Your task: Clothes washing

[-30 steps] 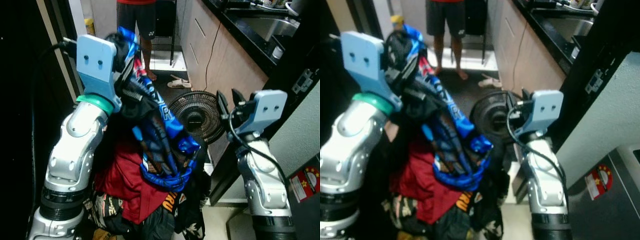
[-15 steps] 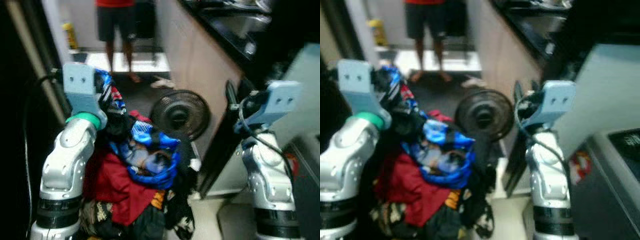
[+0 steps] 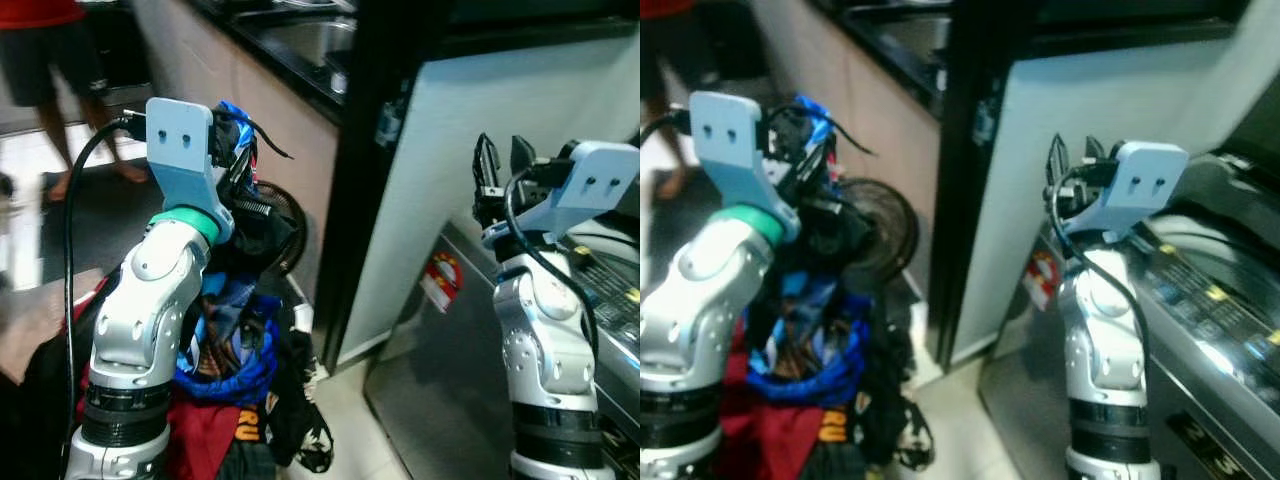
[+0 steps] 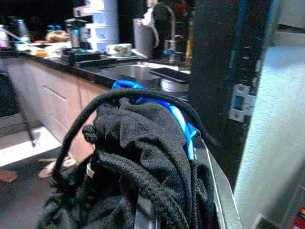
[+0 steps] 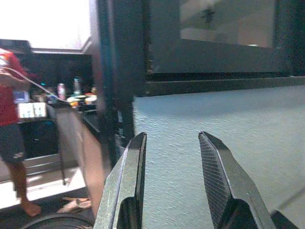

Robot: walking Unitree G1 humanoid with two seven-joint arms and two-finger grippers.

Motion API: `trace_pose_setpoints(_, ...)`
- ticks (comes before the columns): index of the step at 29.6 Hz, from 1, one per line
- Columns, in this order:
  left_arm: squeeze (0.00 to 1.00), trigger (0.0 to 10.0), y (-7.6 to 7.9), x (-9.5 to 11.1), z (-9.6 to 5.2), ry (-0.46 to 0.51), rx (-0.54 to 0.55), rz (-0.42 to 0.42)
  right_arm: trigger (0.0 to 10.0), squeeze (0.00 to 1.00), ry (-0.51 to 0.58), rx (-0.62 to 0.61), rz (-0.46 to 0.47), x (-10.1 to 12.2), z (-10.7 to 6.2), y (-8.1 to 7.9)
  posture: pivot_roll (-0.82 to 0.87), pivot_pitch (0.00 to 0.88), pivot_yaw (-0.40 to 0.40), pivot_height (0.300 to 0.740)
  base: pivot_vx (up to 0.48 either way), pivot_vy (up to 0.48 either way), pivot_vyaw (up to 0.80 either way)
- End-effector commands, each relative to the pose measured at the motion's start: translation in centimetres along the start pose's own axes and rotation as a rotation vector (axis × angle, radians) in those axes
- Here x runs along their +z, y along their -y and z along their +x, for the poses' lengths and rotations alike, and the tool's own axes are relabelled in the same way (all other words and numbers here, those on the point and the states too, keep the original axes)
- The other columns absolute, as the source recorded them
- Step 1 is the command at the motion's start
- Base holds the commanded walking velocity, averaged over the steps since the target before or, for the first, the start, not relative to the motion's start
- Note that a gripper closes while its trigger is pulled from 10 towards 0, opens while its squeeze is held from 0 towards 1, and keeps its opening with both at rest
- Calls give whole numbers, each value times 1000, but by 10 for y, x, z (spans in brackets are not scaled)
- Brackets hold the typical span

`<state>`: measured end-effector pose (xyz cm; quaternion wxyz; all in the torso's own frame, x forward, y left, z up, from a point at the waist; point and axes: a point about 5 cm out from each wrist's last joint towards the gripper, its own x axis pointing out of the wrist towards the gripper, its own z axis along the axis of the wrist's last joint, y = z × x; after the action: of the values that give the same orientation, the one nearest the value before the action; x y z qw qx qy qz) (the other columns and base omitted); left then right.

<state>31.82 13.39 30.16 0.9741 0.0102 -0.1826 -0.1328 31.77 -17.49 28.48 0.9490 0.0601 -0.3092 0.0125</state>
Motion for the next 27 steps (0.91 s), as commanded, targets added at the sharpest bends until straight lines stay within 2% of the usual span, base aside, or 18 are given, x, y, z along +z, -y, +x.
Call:
trace_pose_setpoints(1, 0, 10000, 2, 3, 0, 21, -10, 17, 10000, 0, -10, 3, 20, -1, -1, -4, -52, 19, 25, 740, 0, 0, -800)
trace_pose_setpoints(18, 0, 10000, -1, -2, 0, 0, 7, 22, 10000, 0, -36, -8, 36, -8, -3, -4, -46, 21, 27, 740, 0, 0, -800)
trace_pose_setpoints(27, 0, 10000, -4, -2, 1, 4, 18, 29, 10000, 0, -22, -20, 48, -3, -1, -3, -46, 21, 27, 740, 0, 0, -800)
